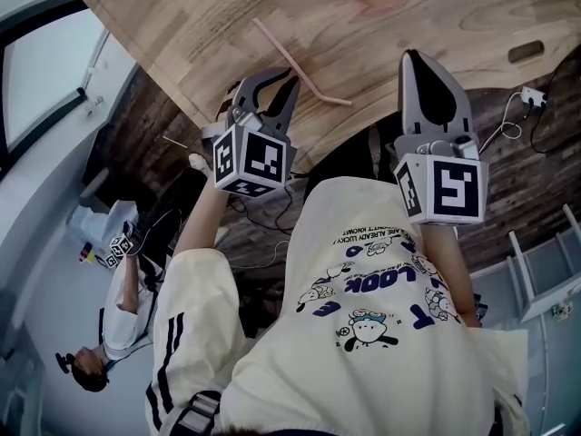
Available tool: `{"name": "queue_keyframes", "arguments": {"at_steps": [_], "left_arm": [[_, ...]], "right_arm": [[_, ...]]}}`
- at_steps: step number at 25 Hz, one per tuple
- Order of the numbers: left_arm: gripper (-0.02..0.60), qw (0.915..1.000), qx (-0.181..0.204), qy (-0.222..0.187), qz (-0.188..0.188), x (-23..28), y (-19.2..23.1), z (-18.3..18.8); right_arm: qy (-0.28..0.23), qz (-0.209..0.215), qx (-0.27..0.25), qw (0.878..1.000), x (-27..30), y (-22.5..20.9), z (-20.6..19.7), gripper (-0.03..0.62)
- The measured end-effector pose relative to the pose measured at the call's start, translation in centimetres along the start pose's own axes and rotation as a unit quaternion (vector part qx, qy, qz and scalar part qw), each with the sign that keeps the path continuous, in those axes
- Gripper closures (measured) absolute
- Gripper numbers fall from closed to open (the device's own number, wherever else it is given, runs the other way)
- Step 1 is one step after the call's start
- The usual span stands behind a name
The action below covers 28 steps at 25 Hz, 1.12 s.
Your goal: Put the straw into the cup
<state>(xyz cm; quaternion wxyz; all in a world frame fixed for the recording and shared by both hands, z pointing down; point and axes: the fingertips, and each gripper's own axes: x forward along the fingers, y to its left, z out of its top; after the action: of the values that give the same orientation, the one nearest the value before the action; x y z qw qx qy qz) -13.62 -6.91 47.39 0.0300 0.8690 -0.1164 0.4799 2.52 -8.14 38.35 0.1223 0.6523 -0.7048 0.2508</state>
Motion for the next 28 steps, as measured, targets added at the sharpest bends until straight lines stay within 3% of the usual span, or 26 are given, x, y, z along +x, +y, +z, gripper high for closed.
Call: {"name": "queue_keyframes", "arguments": {"at_steps": [18, 23, 28], "left_arm": [[0.485, 0.9968, 0.058, 0.031, -0.046, 0.8, -1.8, -0.3], [0.485, 0.9921, 0.103, 0.049, -0.053, 0.9, -1.6, -0.6], [0.463, 0.9763, 0.183, 0.094, -0.067, 1.2, -1.9, -1.7]], "right_arm": [[0.013, 0.037, -0.005, 0.999, 0.0, 0.7, -0.5, 0.595], [0.011, 0.047, -0.010, 0.999, -0.2, 0.8, -0.3, 0.595], [0.011, 0.057, -0.004, 0.998, -0.7, 0.8, -0.2, 0.595]]}}
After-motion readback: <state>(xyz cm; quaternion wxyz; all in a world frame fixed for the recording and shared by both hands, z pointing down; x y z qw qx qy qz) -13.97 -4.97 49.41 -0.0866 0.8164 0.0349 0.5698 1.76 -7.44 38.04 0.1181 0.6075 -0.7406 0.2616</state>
